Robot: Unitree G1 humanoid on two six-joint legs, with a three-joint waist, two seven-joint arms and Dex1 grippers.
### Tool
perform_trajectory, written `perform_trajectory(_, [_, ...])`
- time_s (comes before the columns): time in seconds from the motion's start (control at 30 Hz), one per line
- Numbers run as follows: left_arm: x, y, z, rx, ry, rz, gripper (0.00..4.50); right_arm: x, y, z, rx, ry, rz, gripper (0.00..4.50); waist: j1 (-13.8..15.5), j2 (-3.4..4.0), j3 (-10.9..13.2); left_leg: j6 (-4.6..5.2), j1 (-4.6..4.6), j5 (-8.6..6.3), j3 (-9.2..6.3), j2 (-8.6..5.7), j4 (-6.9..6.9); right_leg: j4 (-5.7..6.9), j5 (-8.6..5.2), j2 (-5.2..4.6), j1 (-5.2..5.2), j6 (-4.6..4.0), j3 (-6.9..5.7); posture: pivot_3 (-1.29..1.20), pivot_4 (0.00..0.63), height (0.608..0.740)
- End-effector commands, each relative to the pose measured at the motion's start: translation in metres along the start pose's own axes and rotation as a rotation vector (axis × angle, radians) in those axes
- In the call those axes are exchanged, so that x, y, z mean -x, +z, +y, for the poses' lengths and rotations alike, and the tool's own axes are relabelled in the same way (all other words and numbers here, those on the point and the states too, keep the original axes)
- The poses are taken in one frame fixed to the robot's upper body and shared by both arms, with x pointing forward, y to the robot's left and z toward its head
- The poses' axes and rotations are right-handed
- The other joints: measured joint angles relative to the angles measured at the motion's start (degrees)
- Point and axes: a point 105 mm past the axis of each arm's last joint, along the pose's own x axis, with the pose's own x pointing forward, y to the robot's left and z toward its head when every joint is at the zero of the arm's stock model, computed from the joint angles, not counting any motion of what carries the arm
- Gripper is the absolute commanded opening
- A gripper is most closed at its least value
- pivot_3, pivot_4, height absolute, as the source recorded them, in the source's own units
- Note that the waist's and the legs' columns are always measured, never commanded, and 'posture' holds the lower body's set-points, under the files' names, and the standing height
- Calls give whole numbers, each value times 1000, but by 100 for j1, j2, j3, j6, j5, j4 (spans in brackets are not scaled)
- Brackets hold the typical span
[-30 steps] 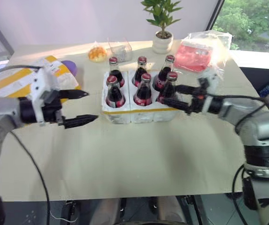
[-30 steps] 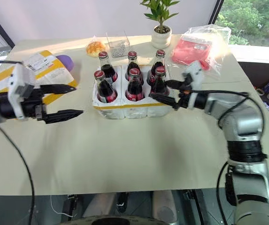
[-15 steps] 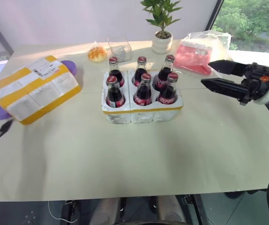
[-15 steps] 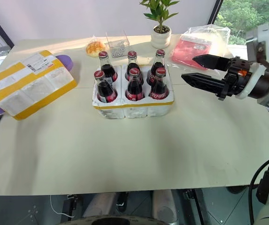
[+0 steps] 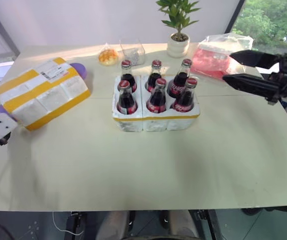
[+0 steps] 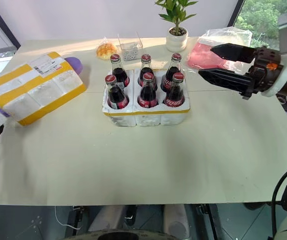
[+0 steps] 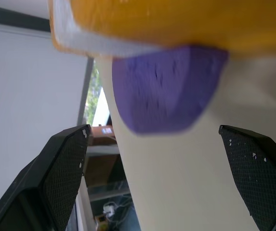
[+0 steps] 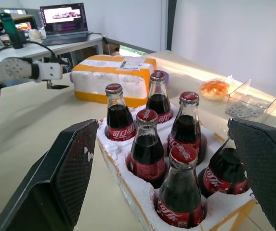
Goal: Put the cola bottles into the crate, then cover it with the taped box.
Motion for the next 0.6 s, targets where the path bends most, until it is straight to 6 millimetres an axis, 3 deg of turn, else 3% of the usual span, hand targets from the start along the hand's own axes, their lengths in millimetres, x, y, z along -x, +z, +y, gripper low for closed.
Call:
perform_trajectory(0.03, [-8, 3, -1, -38, 46, -15, 4500, 3, 20, 10, 68, 14, -34, 4416, -12, 0, 0, 0, 0, 0, 2, 0, 0, 2, 0, 0, -2, 0, 1, 0, 150, 740])
perform_trajectory(0.23, [-19, 6, -10, -61, 48, 0, 4500, 5, 26, 13, 75, 8, -37, 4416, -7, -1, -1, 1, 0, 1, 6, 1, 6, 16, 1, 1, -6, 2, 4, 0, 150, 740])
perform_trajectory(0.37, [-23, 2, -8, 24, 64, 43, 4500, 7, 25, 13, 80, -7, -16, 4416, -2, -2, -1, 2, 0, 1, 6, -1, 9, 18, 1, 0, -5, 3, 3, 0, 150, 740])
perform_trajectory(0.6, [-28, 13, -4, -4, 61, 19, 992, 15, 17, 15, 65, -24, 45, 4500, 14, -4, -3, 2, 0, 1, 6, -2, 13, 21, 2, -2, -3, 4, 3, 0, 150, 740])
